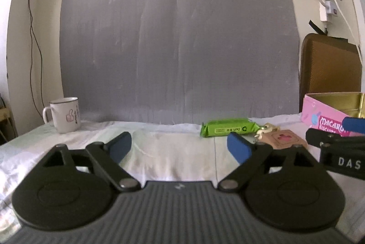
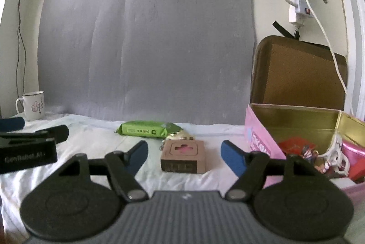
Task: Organize rigid objects
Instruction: 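Grasp the brown cardboard box with the right gripper and lift it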
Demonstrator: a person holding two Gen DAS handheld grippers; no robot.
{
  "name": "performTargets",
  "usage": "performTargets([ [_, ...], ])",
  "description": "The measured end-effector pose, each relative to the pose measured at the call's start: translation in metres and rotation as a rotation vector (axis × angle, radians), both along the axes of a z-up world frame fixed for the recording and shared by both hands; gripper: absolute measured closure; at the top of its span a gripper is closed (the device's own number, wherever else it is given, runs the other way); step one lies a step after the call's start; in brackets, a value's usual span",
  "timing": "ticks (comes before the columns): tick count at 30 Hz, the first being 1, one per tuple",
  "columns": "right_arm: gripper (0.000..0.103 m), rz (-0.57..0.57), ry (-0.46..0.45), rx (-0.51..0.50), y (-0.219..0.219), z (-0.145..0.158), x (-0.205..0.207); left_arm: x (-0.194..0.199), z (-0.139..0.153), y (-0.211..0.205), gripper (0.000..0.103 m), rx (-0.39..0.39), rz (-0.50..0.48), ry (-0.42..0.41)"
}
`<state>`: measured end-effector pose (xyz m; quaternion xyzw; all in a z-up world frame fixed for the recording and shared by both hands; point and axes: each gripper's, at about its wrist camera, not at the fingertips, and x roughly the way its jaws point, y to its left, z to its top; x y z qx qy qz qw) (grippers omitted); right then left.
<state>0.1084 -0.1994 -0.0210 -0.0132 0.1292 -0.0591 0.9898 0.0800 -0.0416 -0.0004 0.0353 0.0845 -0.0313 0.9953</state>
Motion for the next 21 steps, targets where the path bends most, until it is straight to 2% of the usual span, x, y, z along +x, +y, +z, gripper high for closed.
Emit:
performTargets([
  [3,0.024,0.01,-0.005,-0.029,0.007,0.001,0.001,0.011,0.001,0.004,0.009,-0.038,0.012,0.065],
  [6,0.024,0.018,0.012,-0.017,0.007,0.001,0.005,0.021,0.0,0.013,0.011,-0.098,0.024,0.128],
  [13,0.027,0.08,0.091,-0.016,0.01,0.0,0.02,0.03,0.0,0.016,0.011,-0.13,0.004,0.179],
  [17,0.027,0.104,0.149,-0.008,0.006,0.004,0.046,0.037,-0.005,0.022,0.011,-0.177,0.014,0.24],
  [21,0.027,0.114,0.205,-0.033,0.007,-0.001,0.069,0.038,-0.007,0.023,0.011,-0.189,0.009,0.259],
])
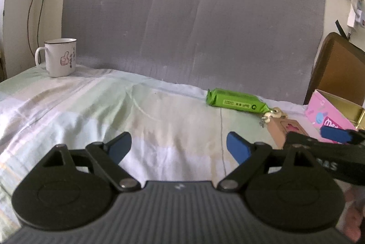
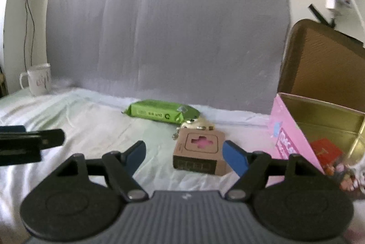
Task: Organize rigid objects
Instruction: 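Grasp the brown cardboard box with the right gripper and lift it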
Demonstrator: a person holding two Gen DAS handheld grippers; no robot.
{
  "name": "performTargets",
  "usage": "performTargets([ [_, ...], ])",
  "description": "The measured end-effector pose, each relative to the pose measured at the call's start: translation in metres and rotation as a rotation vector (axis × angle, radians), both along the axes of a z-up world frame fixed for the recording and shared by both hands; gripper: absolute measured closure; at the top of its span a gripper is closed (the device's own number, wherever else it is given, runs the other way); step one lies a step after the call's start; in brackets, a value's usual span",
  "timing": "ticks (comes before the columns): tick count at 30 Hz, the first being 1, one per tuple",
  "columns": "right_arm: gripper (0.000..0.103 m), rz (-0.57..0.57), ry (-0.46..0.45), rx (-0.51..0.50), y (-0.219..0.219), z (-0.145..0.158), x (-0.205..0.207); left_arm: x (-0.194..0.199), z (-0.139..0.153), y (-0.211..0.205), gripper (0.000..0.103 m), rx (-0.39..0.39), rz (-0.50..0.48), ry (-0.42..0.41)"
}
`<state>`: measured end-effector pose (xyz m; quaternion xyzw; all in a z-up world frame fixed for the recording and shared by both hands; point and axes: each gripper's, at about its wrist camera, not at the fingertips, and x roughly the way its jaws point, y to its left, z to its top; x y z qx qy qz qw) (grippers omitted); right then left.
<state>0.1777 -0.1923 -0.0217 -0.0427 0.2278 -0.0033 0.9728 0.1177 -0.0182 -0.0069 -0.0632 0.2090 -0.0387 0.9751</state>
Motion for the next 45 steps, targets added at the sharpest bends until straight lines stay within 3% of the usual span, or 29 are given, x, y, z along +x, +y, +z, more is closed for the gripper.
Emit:
performTargets([
  [7,0.021,-0.028,0.038,-0.041,-0.009,-0.004,0.036,-0.001,-0.001,-0.003,0.011,0.014,-0.013,-0.001],
  [14,0.02,-0.047,0.231,0.034,-0.028,-0.021,0.074,0.002,-0.001,-0.002,0.011,0.016,-0.02,0.008],
  [17,0.029,-0.025,0.239,0.096,-0.036,-0.023,0.072,0.003,-0.001,-0.002,0.011,0.011,-0.02,0.015],
  [21,0.031,-0.014,0.237,0.103,-0.035,-0.023,0.065,0.004,-0.001,-0.002,0.011,0.011,-0.022,0.016],
  [27,0.031,0.042,0.244,0.102,-0.026,-0.02,0.04,0.006,-0.001,-0.002,0.011,0.009,-0.03,0.024],
  [45,0.031,0.251,0.231,0.07,0.006,-0.016,-0.101,0.005,-0.001,-0.005,0.011,0.004,-0.121,0.02],
])
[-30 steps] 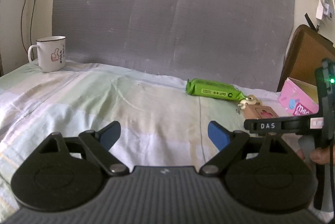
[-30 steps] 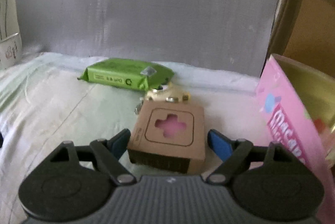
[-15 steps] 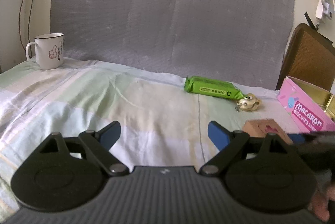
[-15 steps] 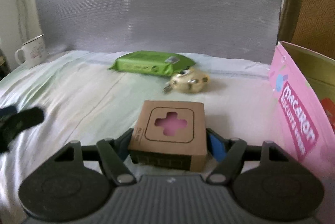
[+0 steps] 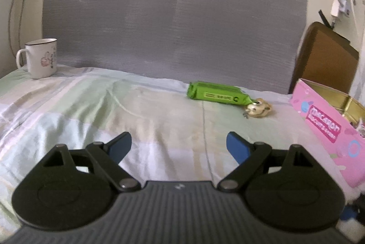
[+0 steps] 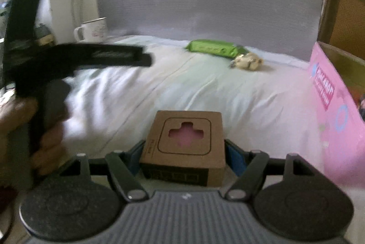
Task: Organize rigid objects
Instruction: 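Grasp the brown cardboard box with the right gripper and lift it, then carry the brown box into the pink tin and open the right gripper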
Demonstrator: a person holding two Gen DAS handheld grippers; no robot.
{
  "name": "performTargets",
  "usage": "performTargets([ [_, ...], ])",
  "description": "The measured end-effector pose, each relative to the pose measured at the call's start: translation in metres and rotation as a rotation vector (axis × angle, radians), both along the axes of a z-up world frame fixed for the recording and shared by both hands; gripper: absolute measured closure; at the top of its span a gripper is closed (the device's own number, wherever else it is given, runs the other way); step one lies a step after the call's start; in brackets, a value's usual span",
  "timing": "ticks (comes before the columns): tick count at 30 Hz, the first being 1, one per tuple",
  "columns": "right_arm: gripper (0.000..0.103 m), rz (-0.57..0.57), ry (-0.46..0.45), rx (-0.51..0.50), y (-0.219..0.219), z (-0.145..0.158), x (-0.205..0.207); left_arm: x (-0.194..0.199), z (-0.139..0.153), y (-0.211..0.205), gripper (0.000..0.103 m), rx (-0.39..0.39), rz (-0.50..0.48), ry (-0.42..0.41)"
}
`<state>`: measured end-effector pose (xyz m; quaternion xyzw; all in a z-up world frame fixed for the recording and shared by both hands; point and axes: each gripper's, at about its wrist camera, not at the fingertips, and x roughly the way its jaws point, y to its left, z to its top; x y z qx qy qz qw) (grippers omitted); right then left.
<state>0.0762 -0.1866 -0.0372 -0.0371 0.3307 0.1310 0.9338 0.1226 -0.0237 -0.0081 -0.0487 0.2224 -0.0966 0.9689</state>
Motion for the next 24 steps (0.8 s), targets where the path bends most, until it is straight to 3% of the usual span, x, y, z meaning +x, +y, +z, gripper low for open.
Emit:
performTargets([
  [3,0.031,0.031,-0.028,-0.044,0.006,-0.001,-0.02,-0.003,0.0,-0.005,0.011,-0.004,-0.068,0.0],
  [8,0.03,0.028,-0.024,-0.005,-0.005,-0.003,-0.035,-0.016,0.004,-0.012,0.011,-0.049,-0.214,0.062],
  [24,0.023,0.027,-0.038,0.039,-0.015,-0.005,-0.048,-0.067,0.001,-0.022,0.011,-0.138,-0.419,0.309],
])
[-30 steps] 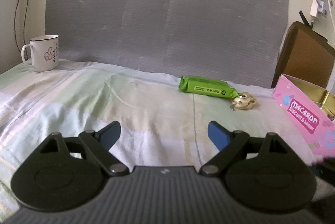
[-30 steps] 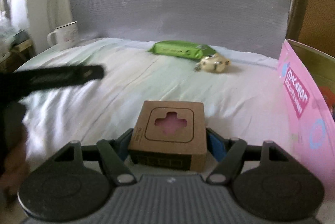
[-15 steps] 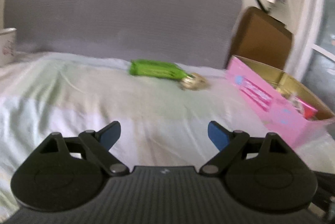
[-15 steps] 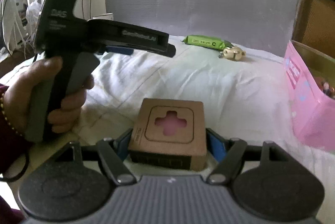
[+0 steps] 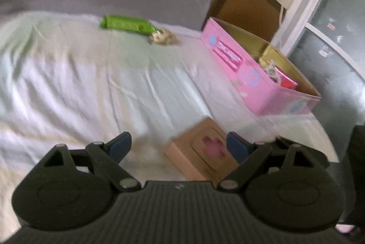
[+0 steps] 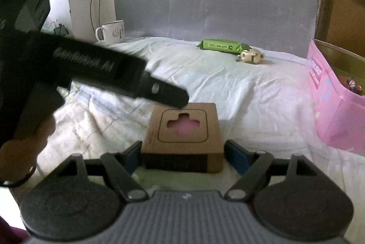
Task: Organize rigid objects
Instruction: 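Carry the brown box into the pink tin and open the right gripper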
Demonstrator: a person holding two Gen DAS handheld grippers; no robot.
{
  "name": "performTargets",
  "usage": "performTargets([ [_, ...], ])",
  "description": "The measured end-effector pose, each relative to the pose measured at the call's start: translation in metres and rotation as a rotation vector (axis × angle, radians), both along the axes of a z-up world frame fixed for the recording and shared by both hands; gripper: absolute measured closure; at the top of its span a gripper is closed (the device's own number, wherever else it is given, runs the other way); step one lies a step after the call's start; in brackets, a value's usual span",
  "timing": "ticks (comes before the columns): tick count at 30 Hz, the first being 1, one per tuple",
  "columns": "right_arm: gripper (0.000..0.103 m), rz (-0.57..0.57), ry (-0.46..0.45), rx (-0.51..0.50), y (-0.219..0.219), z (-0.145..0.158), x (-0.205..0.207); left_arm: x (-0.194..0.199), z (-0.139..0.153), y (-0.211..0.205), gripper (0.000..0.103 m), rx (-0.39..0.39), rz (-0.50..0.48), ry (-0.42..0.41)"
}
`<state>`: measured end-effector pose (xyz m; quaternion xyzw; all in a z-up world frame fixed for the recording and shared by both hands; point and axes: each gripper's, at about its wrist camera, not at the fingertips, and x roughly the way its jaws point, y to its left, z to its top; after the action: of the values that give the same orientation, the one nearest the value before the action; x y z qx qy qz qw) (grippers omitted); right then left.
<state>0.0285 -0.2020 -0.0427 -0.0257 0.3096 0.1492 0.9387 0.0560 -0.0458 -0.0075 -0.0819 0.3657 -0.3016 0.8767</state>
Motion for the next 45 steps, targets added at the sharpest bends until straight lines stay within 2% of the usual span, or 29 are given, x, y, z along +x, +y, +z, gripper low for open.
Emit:
performTargets([
  [5,0.023,-0.002,-0.001,0.008,0.0,-0.001,-0.001,-0.007,-0.006,-0.01,0.012,0.021,-0.018,0.012],
  [7,0.032,0.004,-0.007,0.014,-0.001,0.0,-0.003,-0.009,-0.006,-0.013,0.012,0.028,-0.024,0.01],
  [9,0.033,0.003,-0.012,0.016,-0.002,-0.001,-0.003,-0.009,-0.006,-0.017,0.012,0.022,-0.036,0.016],
  [14,0.035,-0.016,-0.047,0.074,-0.013,0.003,-0.009,-0.013,-0.005,-0.03,0.032,0.006,-0.078,0.026],
  [16,0.035,-0.033,-0.07,0.097,-0.018,0.006,-0.012,-0.011,-0.004,-0.035,0.038,-0.025,-0.105,0.054],
  [19,0.035,-0.053,-0.106,0.105,-0.026,0.013,-0.018,-0.01,0.002,-0.04,0.039,-0.06,-0.123,0.056],
  [25,0.035,-0.095,-0.221,0.085,-0.043,0.038,-0.027,-0.011,0.031,-0.06,0.04,-0.109,-0.16,-0.002],
  [30,0.035,-0.141,-0.313,0.052,-0.065,0.06,-0.026,-0.003,0.057,-0.092,0.04,-0.116,-0.201,-0.055],
  [35,0.035,-0.222,-0.375,0.026,-0.102,0.077,-0.018,0.009,0.074,-0.141,0.04,-0.114,-0.251,-0.115],
  [40,0.035,-0.298,-0.385,0.015,-0.145,0.082,-0.008,0.023,0.076,-0.186,0.04,-0.129,-0.31,-0.111],
  [45,0.035,-0.361,-0.358,0.011,-0.183,0.077,0.002,0.04,0.07,-0.23,0.04,-0.126,-0.354,-0.069],
])
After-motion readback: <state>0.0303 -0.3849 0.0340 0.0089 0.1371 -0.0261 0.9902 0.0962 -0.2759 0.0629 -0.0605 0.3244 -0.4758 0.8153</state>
